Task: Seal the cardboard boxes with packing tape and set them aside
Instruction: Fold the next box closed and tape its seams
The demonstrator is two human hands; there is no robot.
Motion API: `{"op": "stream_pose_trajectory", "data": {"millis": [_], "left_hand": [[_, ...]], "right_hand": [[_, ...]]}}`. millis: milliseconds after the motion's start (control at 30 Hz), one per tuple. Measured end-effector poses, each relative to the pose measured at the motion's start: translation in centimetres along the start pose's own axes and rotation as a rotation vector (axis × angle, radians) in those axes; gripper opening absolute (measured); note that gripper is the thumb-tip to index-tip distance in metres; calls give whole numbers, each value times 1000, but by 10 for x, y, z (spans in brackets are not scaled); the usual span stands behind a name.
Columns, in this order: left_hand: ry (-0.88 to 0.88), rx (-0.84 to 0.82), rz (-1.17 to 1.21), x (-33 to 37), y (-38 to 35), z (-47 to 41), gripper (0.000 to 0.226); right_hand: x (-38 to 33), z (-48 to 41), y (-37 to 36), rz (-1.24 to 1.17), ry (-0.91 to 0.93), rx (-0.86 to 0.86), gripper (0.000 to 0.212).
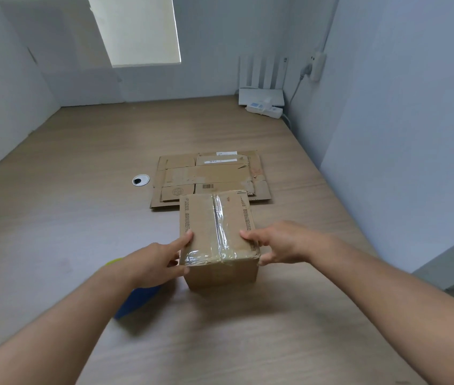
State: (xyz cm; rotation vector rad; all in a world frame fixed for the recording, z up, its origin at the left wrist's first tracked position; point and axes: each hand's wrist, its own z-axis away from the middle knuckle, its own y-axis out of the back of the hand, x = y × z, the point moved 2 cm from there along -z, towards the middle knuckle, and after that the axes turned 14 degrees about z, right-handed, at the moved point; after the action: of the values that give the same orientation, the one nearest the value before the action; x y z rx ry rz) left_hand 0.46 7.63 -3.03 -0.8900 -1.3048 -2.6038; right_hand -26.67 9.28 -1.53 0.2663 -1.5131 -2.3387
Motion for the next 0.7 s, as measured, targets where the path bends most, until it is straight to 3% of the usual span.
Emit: {"op": "stream_pose_trajectory", "data": {"millis": [267,433,533,633,700], "left_hand": [[45,238,-178,8,-13,-10,81],[113,292,-315,28,-19,-3,78],[72,284,-143,51,-41,3,76],[-19,192,83,71,-63,10,82],[-78,376,185,76,-56,14,67]], "right_hand": [[-19,0,-13,121,-18,230,53],[-28,-1,-19,148,-137,275,62],[-23,4,-16,-15,-306,191,80],[0,8,-8,-149,-467,168,76],[12,10,-6,-167,-467,123,69]]}}
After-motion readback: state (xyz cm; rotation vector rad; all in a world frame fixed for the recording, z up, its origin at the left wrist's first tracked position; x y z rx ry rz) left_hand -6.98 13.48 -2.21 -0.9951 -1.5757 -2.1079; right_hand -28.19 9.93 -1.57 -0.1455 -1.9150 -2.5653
